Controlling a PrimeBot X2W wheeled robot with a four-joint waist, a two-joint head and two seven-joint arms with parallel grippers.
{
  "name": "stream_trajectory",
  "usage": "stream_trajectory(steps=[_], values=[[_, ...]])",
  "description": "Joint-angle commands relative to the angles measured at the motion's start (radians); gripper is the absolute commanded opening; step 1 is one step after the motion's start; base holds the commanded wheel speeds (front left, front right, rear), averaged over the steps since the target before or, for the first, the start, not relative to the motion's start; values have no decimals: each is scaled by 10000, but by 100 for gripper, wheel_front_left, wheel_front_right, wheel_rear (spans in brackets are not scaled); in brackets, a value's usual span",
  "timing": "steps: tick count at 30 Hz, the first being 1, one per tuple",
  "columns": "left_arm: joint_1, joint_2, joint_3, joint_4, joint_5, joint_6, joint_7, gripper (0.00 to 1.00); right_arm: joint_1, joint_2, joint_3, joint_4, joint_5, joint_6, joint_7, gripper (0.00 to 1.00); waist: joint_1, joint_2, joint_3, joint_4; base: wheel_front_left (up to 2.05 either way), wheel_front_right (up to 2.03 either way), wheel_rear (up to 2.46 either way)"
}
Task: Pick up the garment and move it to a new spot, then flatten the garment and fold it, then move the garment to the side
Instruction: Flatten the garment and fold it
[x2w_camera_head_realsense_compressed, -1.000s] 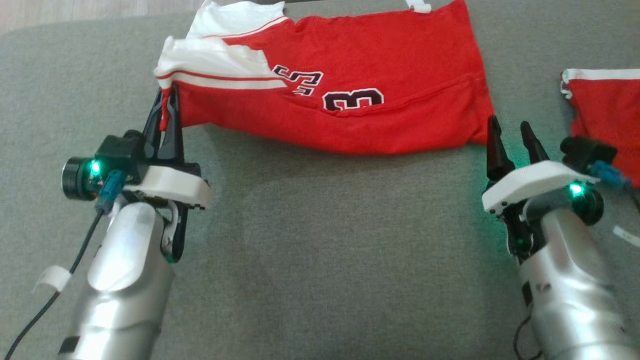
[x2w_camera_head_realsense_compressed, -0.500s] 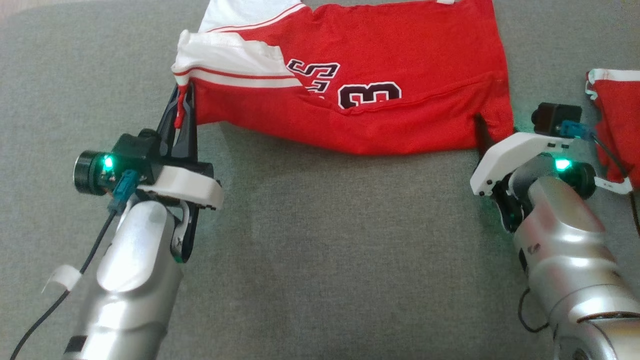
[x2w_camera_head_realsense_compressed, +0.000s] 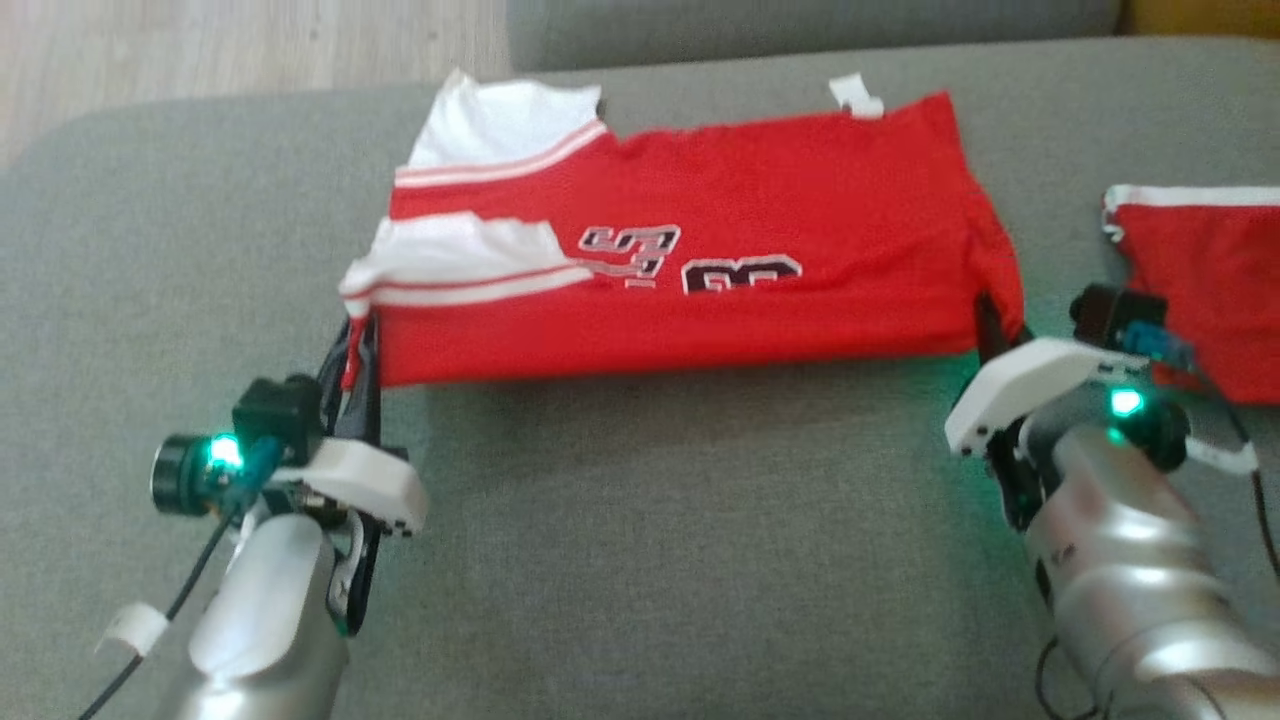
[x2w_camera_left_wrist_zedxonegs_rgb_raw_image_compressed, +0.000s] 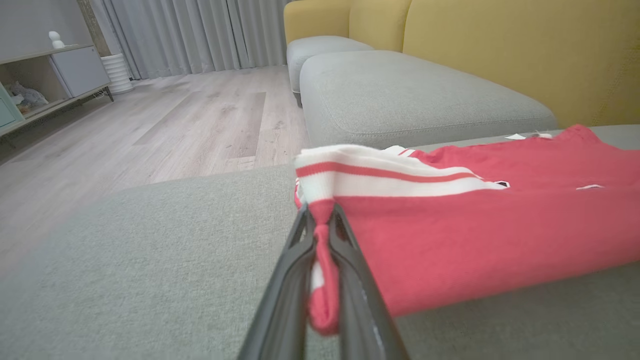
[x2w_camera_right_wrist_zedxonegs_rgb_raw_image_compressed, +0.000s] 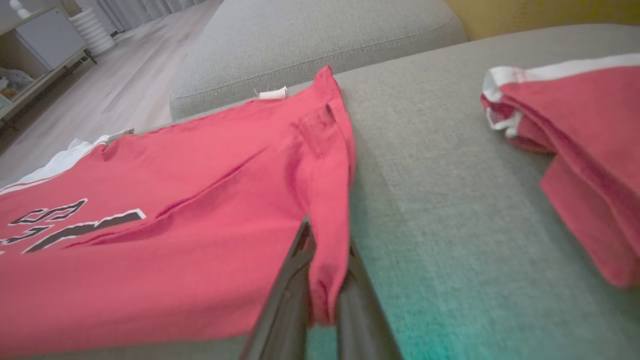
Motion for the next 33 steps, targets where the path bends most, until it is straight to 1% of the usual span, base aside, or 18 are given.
stream_trajectory(steps=[1, 8, 14, 18, 21, 22, 23, 25, 26, 27, 28, 33], values=[[-61, 453, 341, -228, -90, 24, 42, 0, 144, 118, 101, -196, -45, -7, -169, 0, 1, 0, -400, -83, 0, 0, 0], [677, 545, 260, -269, -223, 19, 249, 0, 868, 87, 213, -404, 42, -7, -74, 0, 1, 0, -1062, -156, 0, 0, 0], [1605, 565, 39, -482, -361, -79, 684, 0, 1774, -18, 458, -752, 273, -7, 470, 0, 1, 0, -1701, -237, 0, 0, 0], [2100, 571, -90, -801, -444, -74, 1067, 0, 2335, -102, 489, -1341, 507, -7, 724, 0, 1, 0, -1835, -276, 0, 0, 0], [2279, 577, -174, -1011, -446, -48, 1145, 0, 2742, -82, 375, -1963, 738, -7, 899, 0, 1, 0, -1804, -308, 0, 0, 0], [2316, 569, -202, -1063, -444, -38, 1150, 0, 2864, -73, 333, -2247, 772, -7, 870, 34, 1, 0, -1775, -333, 0, 0, 0], [2342, 552, -220, -1110, -449, -20, 1141, 0, 2995, -58, 294, -2554, 797, -7, 829, 100, 1, 0, -1737, -360, 0, 0, 0], [2339, 490, -230, -1223, -467, 26, 1020, 0, 3269, -20, 205, -3211, 857, -7, 746, 100, 1, 0, -1653, -398, 0, 0, 0], [2316, 451, -207, -1280, -480, 80, 916, 47, 3415, -3, 176, -3570, 839, -7, 675, 100, 1, 0, -1606, -416, 0, 0, 0], [2282, 415, -179, -1340, -485, 142, 787, 89, 3568, 14, 149, -3942, 827, -7, 605, 100, 1, 0, -1557, -433, 0, 0, 0], [2235, 385, -134, -1399, -493, 208, 620, 100, 3712, 33, 60, -4341, 865, -7, 486, 100, 1, 0, -1490, -459, 0, 0, 0], [1860, 266, 151, -1678, -546, 410, -241, 100, 4331, 105, 71, -6513, 1068, -7, -133, 100, 1, 0, -1192, -615, 0, 0, 0]])
